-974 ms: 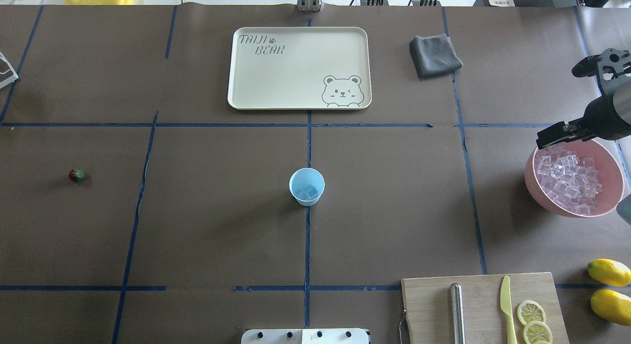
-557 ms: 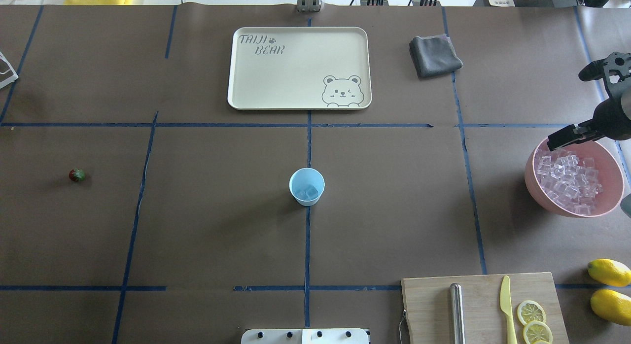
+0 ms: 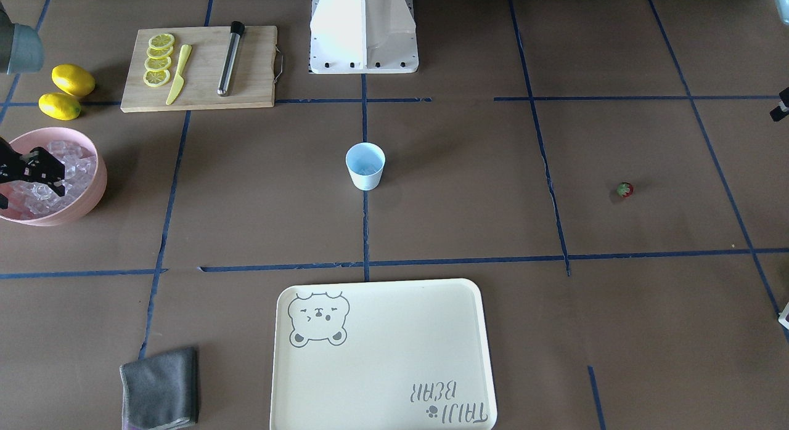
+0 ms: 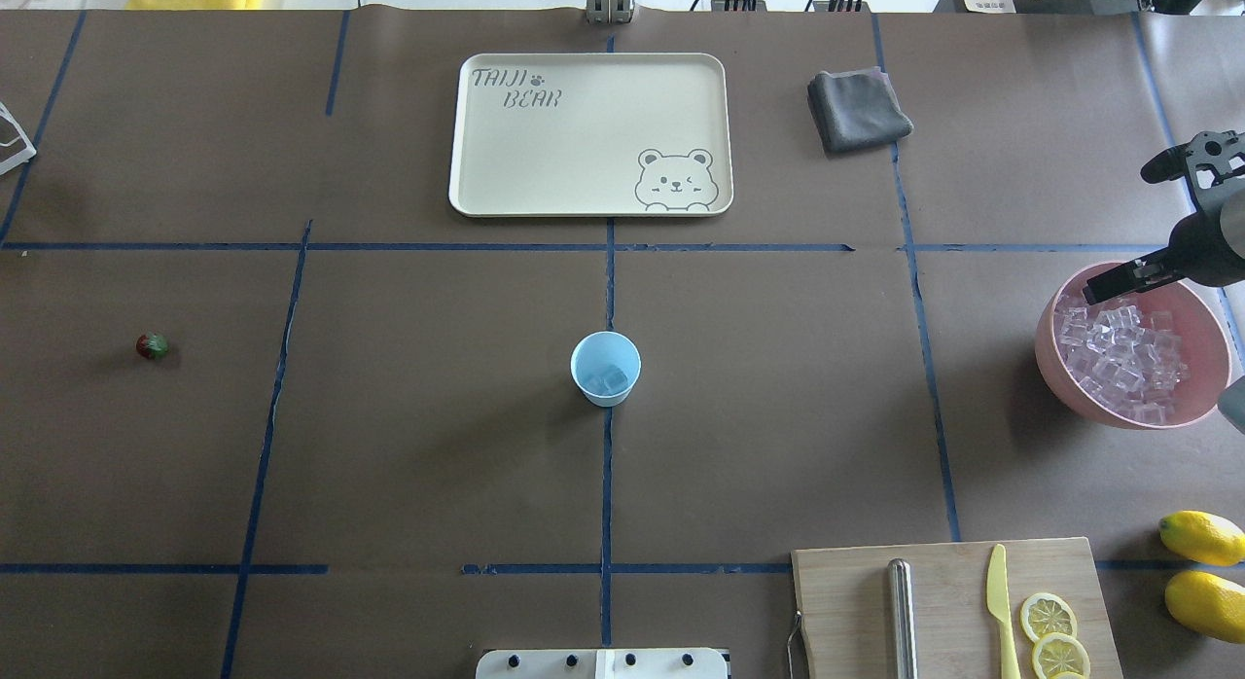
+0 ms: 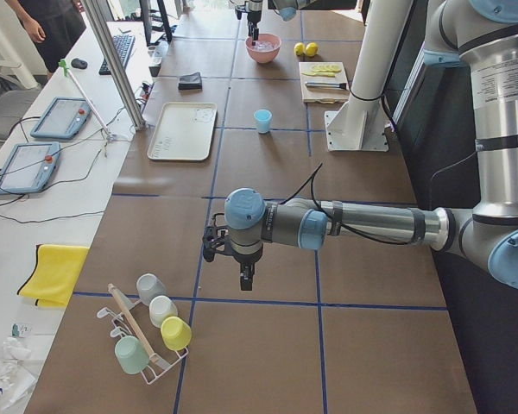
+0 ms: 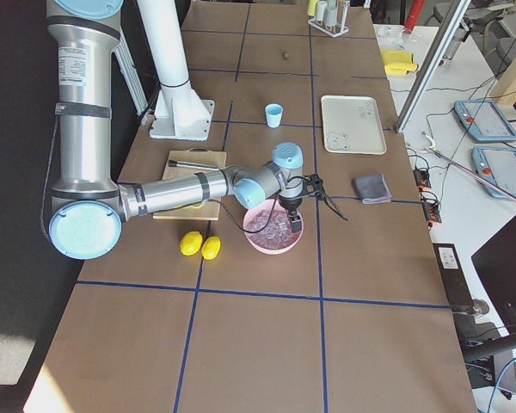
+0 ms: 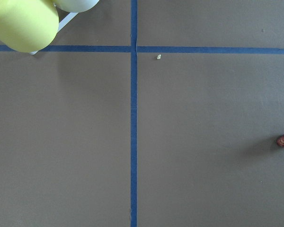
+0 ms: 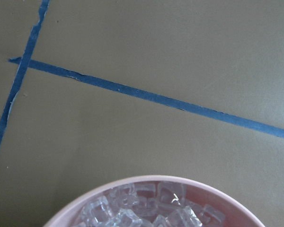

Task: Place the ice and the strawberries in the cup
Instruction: 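Lower the right gripper into the bowl and grasp a third ice cube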

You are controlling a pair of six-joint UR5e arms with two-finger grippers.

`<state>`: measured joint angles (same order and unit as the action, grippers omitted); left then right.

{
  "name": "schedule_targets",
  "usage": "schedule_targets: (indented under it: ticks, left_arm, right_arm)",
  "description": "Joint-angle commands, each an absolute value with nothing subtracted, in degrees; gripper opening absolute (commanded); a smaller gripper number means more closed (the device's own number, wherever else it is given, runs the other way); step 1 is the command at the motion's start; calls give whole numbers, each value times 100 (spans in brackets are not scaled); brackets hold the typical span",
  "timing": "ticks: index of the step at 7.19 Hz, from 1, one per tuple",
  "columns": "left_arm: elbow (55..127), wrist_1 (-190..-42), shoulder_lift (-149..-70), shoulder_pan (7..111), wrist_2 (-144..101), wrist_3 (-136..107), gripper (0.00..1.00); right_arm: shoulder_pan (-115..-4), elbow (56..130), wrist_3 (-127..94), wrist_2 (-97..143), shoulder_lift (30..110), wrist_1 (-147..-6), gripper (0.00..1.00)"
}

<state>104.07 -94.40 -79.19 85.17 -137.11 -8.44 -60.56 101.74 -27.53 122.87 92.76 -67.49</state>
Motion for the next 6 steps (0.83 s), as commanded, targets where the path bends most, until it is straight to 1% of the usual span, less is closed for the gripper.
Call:
schedule_targets:
  ticks: [1, 2, 4, 6]
  left_arm:
    - [10406, -9431, -7919, 8517, -13824, -844, 100]
    - [10406, -9431, -7902, 8517, -13834, -844, 100]
    - [10406, -9448, -7840, 8517, -13843, -844, 100]
    - [10441, -9440, -7831, 8517, -13843, -844, 100]
  right_arm:
    - [-6056, 10169, -2892, 12419, 9360, -6741, 93]
    - [-6056, 10152, -2883, 12419, 9421, -6741, 91]
    - [-6047, 10143, -2892, 12428, 9431, -6750, 81]
    - [-6038, 10055, -2892, 12436, 9439, -6750, 79]
